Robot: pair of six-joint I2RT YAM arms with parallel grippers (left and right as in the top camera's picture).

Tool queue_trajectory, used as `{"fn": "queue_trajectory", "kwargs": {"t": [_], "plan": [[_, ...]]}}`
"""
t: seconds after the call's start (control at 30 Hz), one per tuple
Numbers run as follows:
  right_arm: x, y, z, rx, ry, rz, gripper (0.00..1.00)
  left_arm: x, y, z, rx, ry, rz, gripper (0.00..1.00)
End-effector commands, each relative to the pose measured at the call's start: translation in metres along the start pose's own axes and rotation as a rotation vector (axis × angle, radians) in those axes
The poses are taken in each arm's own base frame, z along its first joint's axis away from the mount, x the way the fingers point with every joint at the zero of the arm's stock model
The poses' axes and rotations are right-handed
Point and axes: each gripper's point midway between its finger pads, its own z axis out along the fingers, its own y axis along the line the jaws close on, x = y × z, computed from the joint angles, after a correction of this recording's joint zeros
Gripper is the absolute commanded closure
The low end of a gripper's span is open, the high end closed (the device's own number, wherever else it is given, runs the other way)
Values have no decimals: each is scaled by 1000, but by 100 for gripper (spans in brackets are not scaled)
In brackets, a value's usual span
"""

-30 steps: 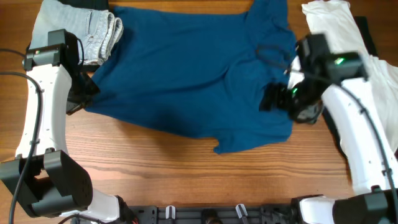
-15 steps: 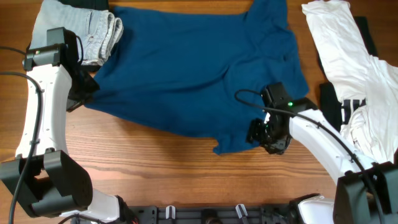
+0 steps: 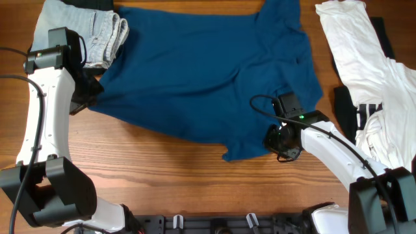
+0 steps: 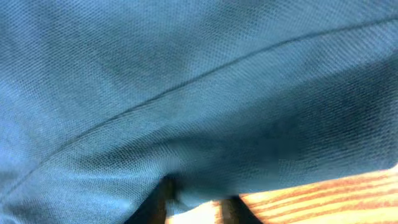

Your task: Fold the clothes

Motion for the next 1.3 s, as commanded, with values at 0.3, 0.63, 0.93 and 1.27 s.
{"fn": "queue_trajectory", "kwargs": {"t": [0.3, 0.63, 0.93, 1.27], "plan": [[-3, -18, -21, 73, -6, 0, 96, -1, 7, -6, -6, -13, -2, 96], [20, -21, -107, -4, 52, -119, 96, 4, 14, -27, 15, -49, 15, 96], [-36, 28, -87, -131, -76, -233, 96, -3, 8, -30, 49, -80, 5, 96], [-106, 76, -28, -211, -198, -245, 44, -7, 5, -31, 63, -97, -2, 96]]}}
